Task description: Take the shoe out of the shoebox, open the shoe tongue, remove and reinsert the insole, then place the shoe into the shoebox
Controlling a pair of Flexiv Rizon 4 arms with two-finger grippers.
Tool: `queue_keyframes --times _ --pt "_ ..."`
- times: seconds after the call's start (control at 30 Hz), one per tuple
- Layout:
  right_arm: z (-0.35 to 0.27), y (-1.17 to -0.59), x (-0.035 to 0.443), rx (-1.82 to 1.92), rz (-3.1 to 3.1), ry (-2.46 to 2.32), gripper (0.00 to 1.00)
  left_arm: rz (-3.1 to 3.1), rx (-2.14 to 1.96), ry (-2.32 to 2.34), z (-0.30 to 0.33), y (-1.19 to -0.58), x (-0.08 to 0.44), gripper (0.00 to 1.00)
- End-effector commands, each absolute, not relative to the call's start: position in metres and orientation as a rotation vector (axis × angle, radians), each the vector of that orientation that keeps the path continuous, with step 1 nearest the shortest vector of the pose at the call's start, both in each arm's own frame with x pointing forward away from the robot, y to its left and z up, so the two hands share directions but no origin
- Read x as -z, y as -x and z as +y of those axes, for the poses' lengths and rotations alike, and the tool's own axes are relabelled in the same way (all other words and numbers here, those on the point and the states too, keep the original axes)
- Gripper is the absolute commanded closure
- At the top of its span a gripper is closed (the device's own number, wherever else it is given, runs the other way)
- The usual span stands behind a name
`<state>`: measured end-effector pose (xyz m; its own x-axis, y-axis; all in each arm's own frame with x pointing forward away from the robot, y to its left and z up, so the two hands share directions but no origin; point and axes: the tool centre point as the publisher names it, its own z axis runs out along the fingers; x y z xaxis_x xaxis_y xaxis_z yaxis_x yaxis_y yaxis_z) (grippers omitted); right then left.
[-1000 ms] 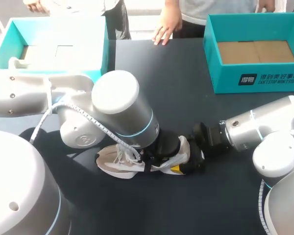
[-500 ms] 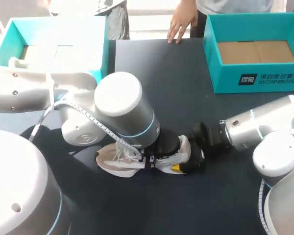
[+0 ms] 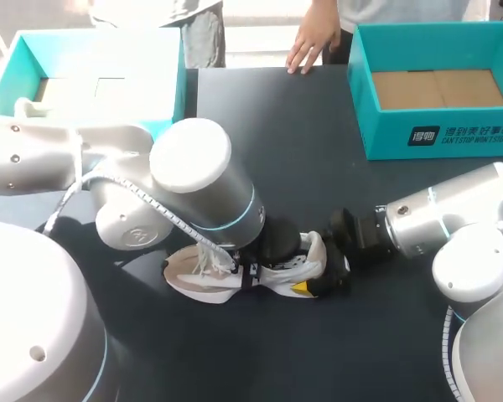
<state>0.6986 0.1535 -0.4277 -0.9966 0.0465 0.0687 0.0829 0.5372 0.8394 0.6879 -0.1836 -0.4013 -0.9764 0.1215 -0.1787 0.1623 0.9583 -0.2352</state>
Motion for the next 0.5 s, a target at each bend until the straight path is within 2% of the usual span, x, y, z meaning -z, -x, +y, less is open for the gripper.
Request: queue_keyframes --times 0.03,0.5 --pt "0.157 -0.701 0.433 1.479 -2.725 0.116 1.00 2.967 0.413 -0.209 -0.167 -0.689 0.382 1.00" --pt "0.157 -0.701 0.433 1.479 -2.725 0.116 1.00 3.026 0.504 -0.157 -0.153 -0.676 0.352 1.00"
